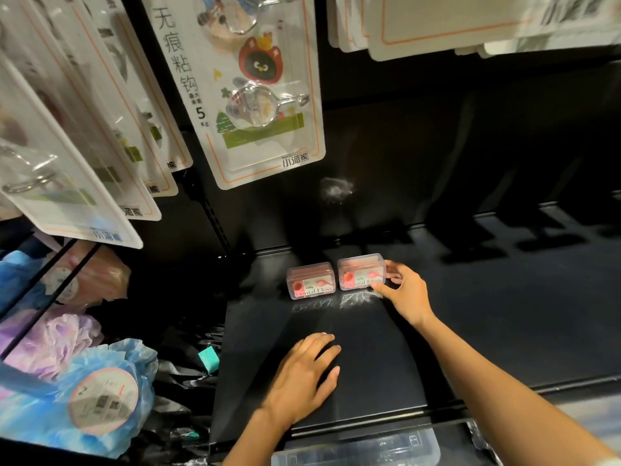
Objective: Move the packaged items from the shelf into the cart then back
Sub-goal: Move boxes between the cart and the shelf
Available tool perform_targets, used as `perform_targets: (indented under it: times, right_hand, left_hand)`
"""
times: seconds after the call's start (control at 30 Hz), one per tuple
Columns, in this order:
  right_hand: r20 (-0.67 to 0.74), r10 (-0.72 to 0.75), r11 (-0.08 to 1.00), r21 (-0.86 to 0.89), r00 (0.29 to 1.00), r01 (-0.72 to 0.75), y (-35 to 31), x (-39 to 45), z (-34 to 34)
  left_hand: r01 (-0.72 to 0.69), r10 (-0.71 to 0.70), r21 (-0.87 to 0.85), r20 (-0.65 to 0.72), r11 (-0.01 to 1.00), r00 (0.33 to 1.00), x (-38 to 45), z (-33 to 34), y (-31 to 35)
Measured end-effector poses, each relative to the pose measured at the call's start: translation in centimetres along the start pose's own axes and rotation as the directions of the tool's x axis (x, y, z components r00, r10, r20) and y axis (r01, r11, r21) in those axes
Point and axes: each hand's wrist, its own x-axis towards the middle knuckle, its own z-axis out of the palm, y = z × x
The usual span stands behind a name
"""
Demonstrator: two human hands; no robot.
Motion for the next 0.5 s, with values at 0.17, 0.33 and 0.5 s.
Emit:
perform_targets:
  times: [0.17, 0.33, 0.5]
  right_hand:
    - [-0.030, 0.019, 1.000, -0.019, 0.999, -0.019, -0.1, -2.5, -1.9]
    - [-0.050, -0.153, 0.971, -0.195, 0.987, 0.141, 0.7, -8.1, -7.0]
    - [-0.170, -0.155, 0.953, -0.284, 0.973, 0.103, 3.9, -17.7, -16.5]
  left_hand:
    - [0.052, -0.052, 0.023, 0.039, 0.998, 0.998, 0.5, -0.6, 0.7]
    - [0.083, -0.086, -0.105, -0.021, 0.991, 0.996, 3.4, 0.2, 5.9]
    - [0.024, -0.011, -0.354, 0.040, 0.935, 0.999, 7.5, 2.3, 18.1]
